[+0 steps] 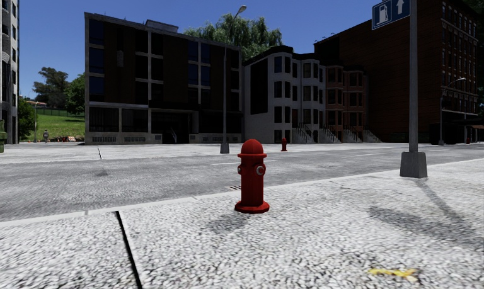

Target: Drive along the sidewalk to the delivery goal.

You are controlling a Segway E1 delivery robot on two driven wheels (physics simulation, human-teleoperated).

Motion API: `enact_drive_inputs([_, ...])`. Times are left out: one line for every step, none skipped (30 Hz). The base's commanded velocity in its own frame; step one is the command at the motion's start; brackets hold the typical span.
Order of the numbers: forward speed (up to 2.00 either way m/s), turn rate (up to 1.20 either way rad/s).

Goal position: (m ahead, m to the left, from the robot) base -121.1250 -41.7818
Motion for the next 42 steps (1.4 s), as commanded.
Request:
enact_drive_inputs([0.00,0.00])
enact_drive_inputs([0.00,0.00])
enact_drive_inputs([0.00,0.00])
enact_drive_inputs([0.00,0.00])
enact_drive_inputs([0.00,0.00])
enact_drive_inputs([0.00,0.00])
enact_drive_inputs([0.00,0.00])
enact_drive_inputs([0.00,0.00])
enact_drive_inputs([0.00,0.00])
enact_drive_inputs([0.00,0.00])
enact_drive_inputs([0.00,0.00])
enact_drive_inputs([0.00,0.00])
enact_drive_inputs([0.00,0.00])
enact_drive_inputs([0.00,0.00])
enact_drive_inputs([0.00,0.00])
enact_drive_inputs([0.00,0.00])
enact_drive_inputs([0.00,0.00])
enact_drive_inputs([0.00,0.00])
enact_drive_inputs([0.00,0.00])
enact_drive_inputs([0.00,0.00])
enact_drive_inputs([0.00,0.00])
enact_drive_inputs([0.00,0.00])
enact_drive_inputs([0.00,0.00])
enact_drive_inputs([0.00,0.00])
enact_drive_inputs([0.00,0.00])
enact_drive_inputs([0.00,0.00])
enact_drive_inputs([0.00,0.00])
enact_drive_inputs([0.00,0.00])
enact_drive_inputs([0.00,0.00])
enact_drive_inputs([0.00,0.00])
enact_drive_inputs([0.00,0.09])
enact_drive_inputs([0.00,0.18])
enact_drive_inputs([0.00,0.22])
enact_drive_inputs([0.00,0.22])
enact_drive_inputs([0.00,0.26])
enact_drive_inputs([0.00,0.29])
enact_drive_inputs([0.00,0.35])
enact_drive_inputs([0.00,0.35])
enact_drive_inputs([0.00,0.40])
enact_drive_inputs([0.00,0.42])
enact_drive_inputs([0.00,0.43])
enact_drive_inputs([0.00,0.44])
